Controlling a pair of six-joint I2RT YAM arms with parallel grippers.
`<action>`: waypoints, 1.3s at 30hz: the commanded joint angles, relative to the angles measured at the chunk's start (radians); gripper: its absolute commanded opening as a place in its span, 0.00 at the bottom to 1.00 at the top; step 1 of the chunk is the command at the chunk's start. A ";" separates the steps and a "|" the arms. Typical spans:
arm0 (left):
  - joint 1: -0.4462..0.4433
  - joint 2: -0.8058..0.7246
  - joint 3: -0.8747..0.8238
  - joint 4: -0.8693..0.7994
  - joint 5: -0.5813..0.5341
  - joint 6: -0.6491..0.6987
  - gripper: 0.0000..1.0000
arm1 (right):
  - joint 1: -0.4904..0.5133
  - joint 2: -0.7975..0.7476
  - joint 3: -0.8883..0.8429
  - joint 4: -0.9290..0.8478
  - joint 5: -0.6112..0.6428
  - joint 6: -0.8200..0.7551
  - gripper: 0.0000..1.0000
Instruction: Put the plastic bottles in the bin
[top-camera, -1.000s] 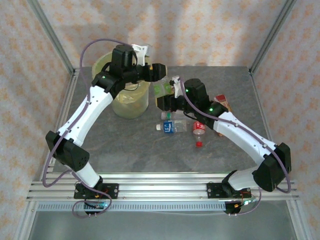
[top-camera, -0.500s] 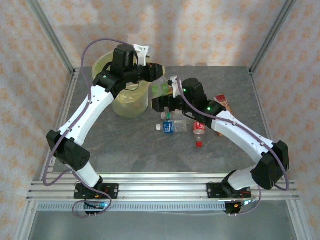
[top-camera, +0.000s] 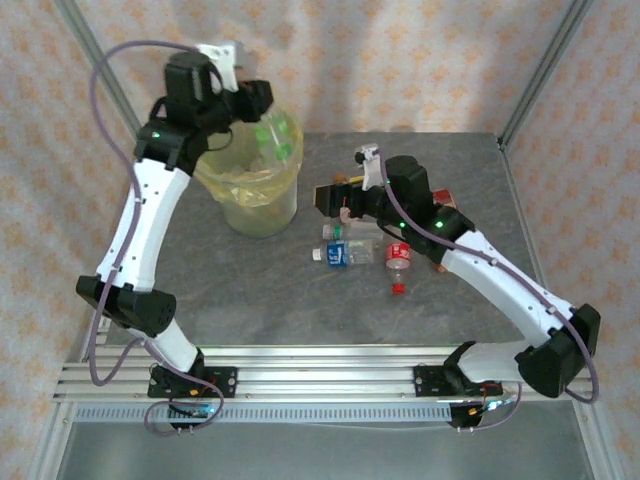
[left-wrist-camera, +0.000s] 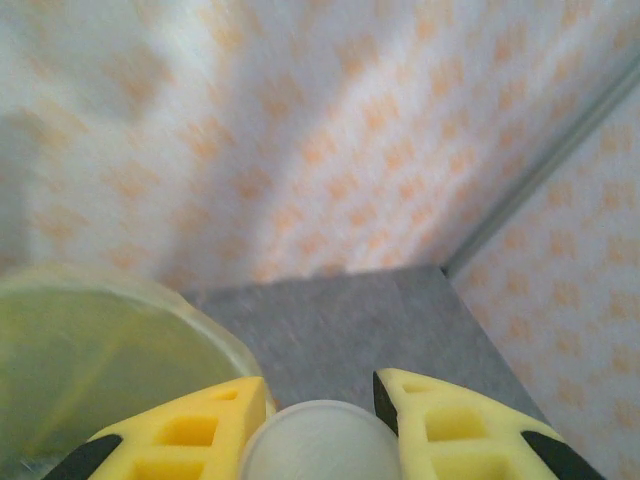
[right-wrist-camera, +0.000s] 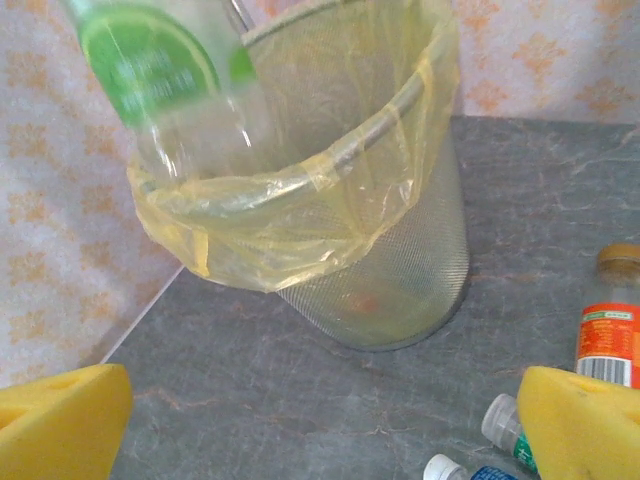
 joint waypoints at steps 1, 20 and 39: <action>0.054 0.046 0.094 -0.074 0.004 0.003 0.00 | 0.005 -0.049 -0.031 -0.052 0.084 0.035 0.99; 0.198 0.345 0.374 -0.345 -0.035 0.167 0.00 | 0.006 -0.079 -0.012 -0.358 0.479 0.203 0.99; 0.199 0.526 0.395 -0.511 -0.015 0.219 0.32 | 0.005 -0.064 0.030 -0.488 0.662 0.287 0.99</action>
